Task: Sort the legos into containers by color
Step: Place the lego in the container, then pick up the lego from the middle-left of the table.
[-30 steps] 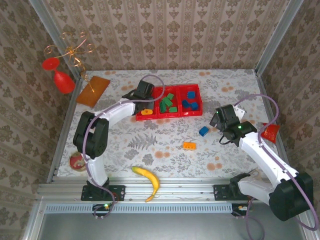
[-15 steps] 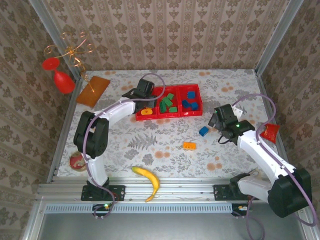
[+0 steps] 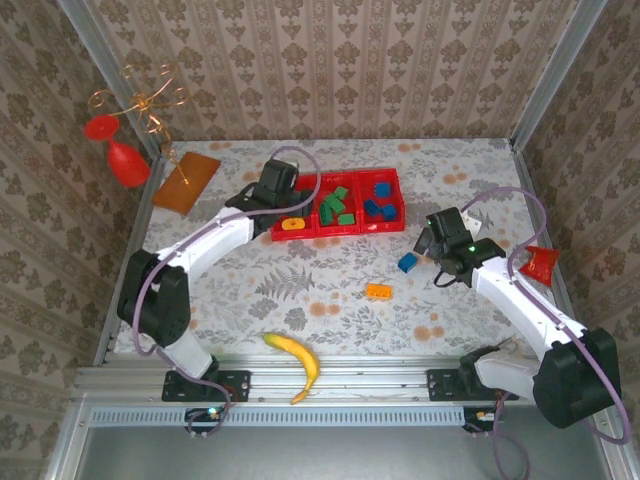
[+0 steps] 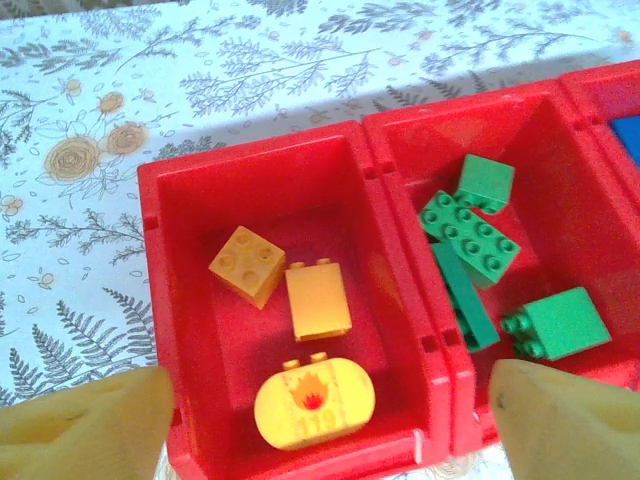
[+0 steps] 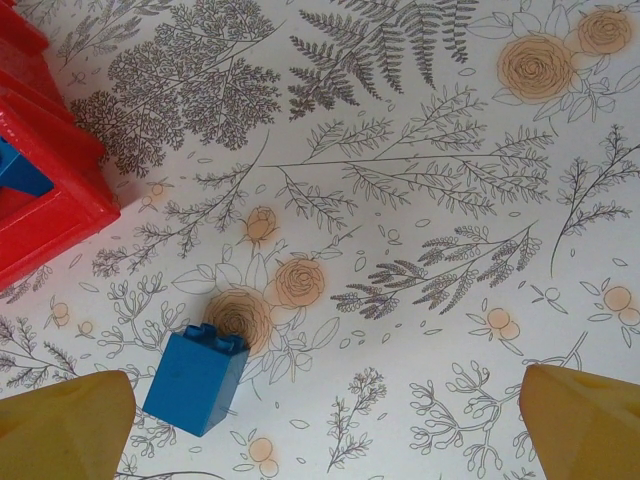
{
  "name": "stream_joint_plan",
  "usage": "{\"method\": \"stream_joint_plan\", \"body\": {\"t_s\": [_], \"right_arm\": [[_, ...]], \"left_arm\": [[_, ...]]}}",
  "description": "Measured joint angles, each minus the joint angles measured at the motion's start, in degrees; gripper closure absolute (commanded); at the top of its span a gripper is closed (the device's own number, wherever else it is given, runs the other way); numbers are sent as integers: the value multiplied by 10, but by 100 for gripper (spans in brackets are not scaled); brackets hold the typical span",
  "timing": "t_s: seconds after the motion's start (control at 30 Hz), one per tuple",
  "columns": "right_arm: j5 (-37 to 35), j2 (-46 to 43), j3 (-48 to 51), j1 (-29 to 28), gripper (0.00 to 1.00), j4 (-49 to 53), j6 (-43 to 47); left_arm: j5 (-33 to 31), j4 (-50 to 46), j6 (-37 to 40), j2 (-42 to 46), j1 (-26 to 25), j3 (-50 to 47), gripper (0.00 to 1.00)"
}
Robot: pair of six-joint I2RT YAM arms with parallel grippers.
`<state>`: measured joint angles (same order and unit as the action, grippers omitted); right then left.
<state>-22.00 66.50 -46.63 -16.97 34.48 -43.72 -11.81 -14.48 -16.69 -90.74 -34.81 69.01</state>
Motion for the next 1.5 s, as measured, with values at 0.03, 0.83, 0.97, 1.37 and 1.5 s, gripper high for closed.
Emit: {"method": "stream_joint_plan", "body": {"t_s": [0.03, 0.83, 0.97, 1.37, 1.5], "right_arm": [[0, 0, 0, 0, 0, 0, 0], [2, 14, 0, 0, 0, 0, 0], [2, 15, 0, 0, 0, 0, 0], [2, 15, 0, 0, 0, 1, 0], [2, 15, 0, 0, 0, 1, 0]], "left_arm": [[0, 0, 0, 10, -5, -9, 2], [150, 147, 153, 87, -121, -201, 0], [196, 178, 184, 77, -132, -209, 0], [278, 240, 305, -28, -193, -207, 0], [292, 260, 351, -63, -214, -201, 0]]}}
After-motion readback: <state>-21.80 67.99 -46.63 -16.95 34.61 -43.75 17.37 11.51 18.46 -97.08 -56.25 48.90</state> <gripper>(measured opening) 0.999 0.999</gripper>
